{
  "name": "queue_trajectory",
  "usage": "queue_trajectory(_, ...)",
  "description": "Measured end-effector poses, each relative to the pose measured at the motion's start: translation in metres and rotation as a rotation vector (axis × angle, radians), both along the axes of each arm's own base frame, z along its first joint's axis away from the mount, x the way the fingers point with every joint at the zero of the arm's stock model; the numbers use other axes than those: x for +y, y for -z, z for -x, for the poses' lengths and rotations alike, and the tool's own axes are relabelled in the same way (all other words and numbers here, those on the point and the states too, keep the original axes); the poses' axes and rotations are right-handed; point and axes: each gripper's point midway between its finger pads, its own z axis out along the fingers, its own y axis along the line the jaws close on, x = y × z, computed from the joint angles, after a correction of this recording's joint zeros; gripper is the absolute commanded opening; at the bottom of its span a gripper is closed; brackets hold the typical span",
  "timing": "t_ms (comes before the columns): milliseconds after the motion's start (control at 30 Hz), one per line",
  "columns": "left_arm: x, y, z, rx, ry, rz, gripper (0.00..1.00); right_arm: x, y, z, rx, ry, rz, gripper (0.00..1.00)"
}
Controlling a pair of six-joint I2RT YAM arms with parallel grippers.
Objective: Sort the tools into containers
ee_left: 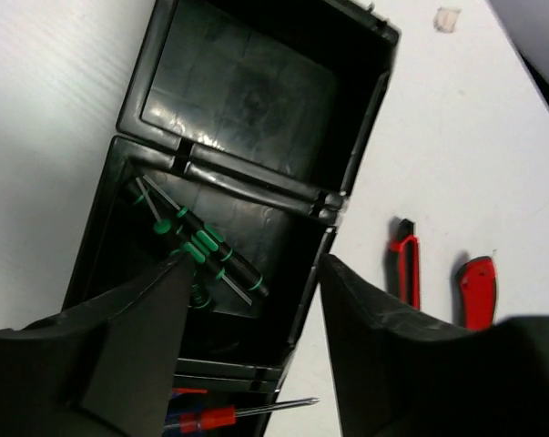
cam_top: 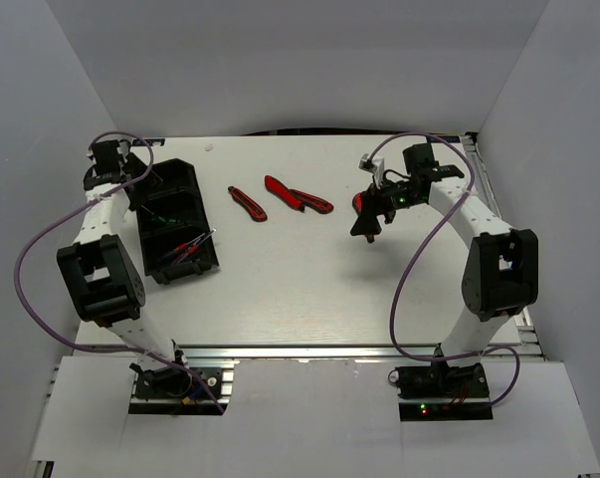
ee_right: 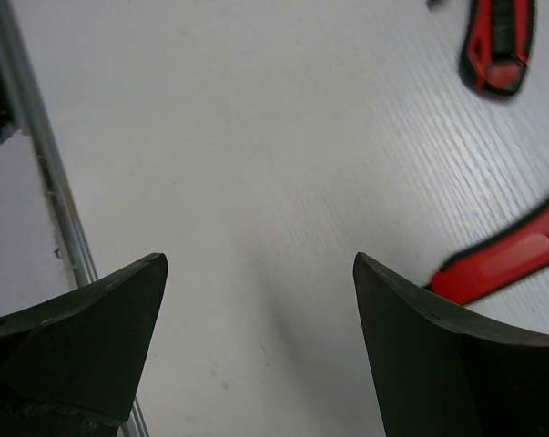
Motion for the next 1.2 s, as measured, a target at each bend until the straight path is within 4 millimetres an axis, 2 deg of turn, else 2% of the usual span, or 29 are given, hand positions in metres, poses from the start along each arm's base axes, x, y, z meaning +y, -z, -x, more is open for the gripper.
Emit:
queue_trajectory(167,-0.005,0.011,0.010,0.030,0.020,0.009,0.74,-0.016,0.019,-0.026,-0.008,0.163,0.130,0.89)
queue_trajectory(267,-0.012,-0.003,0.013,-0.007,0.051,0.021,0.74,-0.028,0.031,-0.045,-0.027,0.294,0.215,0.89)
queue_trajectory(300,-0.016,-0.011,0.014,-0.029,0.064,0.027,0.77,-0.032,0.034,-0.052,-0.035,0.344,0.246,0.89)
queue_trajectory(433,-0.040,-0.049,0.019,-0.172,0.145,0.081,0.89,-0.042,0.049,-0.073,-0.046,0.495,0.337,0.86)
queue_trajectory(500,-0.056,-0.061,0.028,-0.231,0.190,0.129,0.90,-0.043,0.060,-0.080,-0.031,0.541,0.372,0.86)
queue_trajectory(667,-0.087,-0.064,0.045,-0.285,0.279,0.241,0.90,-0.043,0.093,-0.099,0.013,0.603,0.447,0.80)
queue_trajectory(833,-0.117,-0.069,0.048,-0.307,0.370,0.325,0.90,-0.048,0.123,-0.111,0.042,0.632,0.512,0.72)
queue_trajectory(967,-0.157,-0.077,0.050,-0.321,0.476,0.369,0.90,-0.052,0.137,-0.113,0.044,0.637,0.552,0.59)
queue_trajectory(1000,-0.168,-0.079,0.050,-0.323,0.502,0.378,0.90,-0.053,0.137,-0.114,0.037,0.637,0.559,0.51)
queue_trajectory(1167,-0.217,-0.085,0.058,-0.322,0.606,0.427,0.90,-0.058,0.139,-0.116,0.016,0.645,0.582,0.27)
queue_trajectory(1200,-0.224,-0.086,0.059,-0.320,0.621,0.436,0.90,-0.058,0.139,-0.116,0.013,0.651,0.577,0.19)
